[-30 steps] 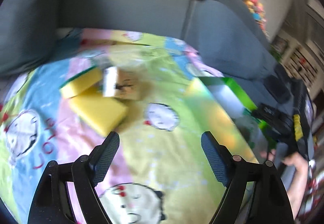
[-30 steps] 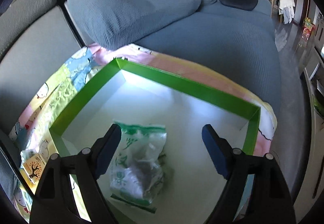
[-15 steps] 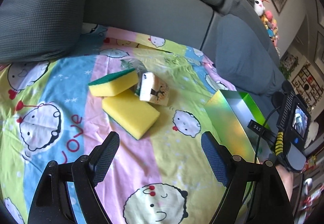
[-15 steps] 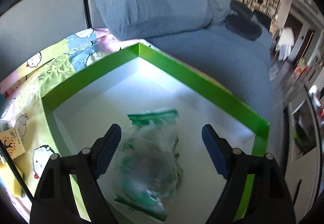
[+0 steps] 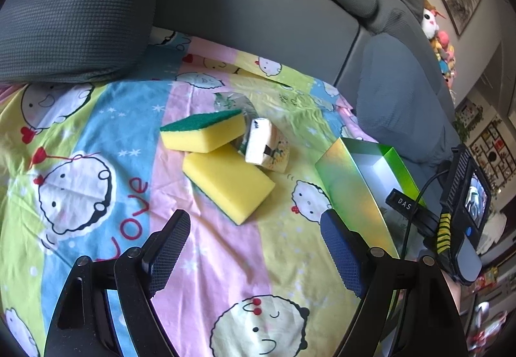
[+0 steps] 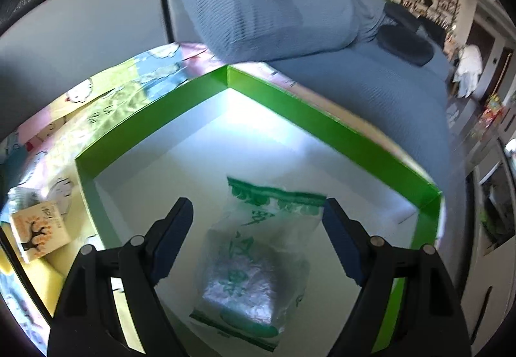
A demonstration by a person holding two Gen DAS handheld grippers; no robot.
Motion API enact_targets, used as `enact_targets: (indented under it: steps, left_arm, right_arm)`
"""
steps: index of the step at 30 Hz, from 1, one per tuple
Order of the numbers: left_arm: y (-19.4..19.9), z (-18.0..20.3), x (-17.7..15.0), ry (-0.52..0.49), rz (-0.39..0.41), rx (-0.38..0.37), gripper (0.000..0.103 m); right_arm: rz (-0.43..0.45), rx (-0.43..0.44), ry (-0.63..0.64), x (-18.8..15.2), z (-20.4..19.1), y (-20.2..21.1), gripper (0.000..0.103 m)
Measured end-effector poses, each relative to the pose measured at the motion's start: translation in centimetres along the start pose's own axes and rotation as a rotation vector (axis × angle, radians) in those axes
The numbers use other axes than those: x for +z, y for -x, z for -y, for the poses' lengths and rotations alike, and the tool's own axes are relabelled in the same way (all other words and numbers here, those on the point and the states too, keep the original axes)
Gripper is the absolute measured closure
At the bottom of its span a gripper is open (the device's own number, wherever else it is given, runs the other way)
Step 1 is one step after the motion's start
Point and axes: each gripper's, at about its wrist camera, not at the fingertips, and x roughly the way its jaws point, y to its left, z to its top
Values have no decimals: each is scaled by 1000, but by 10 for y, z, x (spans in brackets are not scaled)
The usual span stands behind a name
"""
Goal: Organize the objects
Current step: 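Move the right gripper back toward the large yellow sponge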
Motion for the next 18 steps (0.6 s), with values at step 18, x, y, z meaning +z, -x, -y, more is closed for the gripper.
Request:
enact_targets:
  steps: [18]
  left_arm:
    - [4, -23, 6, 77, -5, 21, 20]
  right_arm:
    - [55, 135, 19, -2, -10, 39, 8]
